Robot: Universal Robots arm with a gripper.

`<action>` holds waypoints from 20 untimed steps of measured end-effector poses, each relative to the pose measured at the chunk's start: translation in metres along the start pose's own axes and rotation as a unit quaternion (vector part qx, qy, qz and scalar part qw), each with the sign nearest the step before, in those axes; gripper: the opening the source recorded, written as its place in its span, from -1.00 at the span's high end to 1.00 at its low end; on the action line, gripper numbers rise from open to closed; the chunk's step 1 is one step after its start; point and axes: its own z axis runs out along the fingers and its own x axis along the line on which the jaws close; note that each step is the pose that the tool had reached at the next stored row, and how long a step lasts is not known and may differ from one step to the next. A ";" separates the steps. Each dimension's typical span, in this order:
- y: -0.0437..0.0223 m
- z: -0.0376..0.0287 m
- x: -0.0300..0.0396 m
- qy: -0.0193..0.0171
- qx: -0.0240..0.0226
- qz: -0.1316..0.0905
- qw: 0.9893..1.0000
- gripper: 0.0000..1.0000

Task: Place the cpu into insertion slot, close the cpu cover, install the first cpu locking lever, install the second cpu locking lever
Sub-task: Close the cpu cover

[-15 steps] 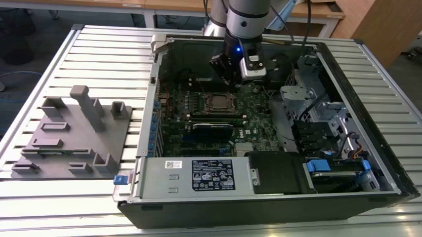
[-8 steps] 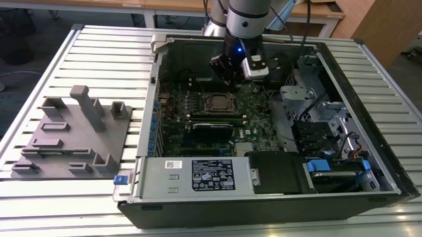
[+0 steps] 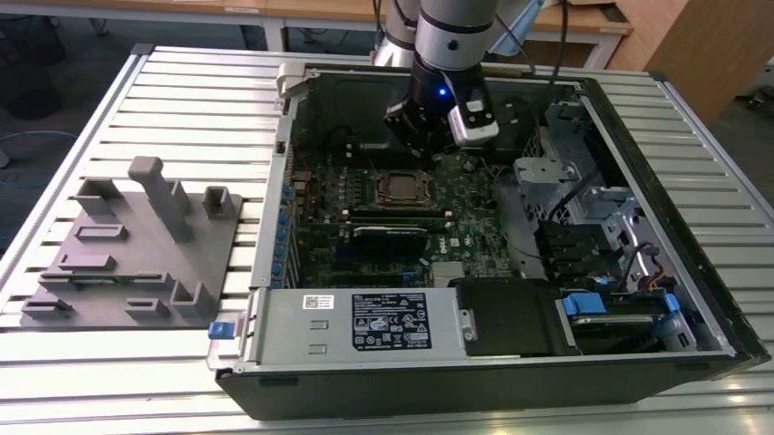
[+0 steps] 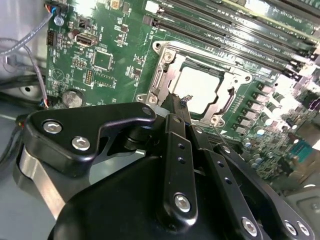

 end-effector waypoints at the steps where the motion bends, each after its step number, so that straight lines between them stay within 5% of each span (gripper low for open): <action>1: 0.0000 0.0000 0.0000 0.000 0.000 -0.006 1.000 0.80; 10: 0.0000 0.0001 0.0000 0.001 0.000 -0.051 0.999 0.80; 20: 0.0000 0.0001 0.0000 0.002 0.000 -0.099 0.995 0.80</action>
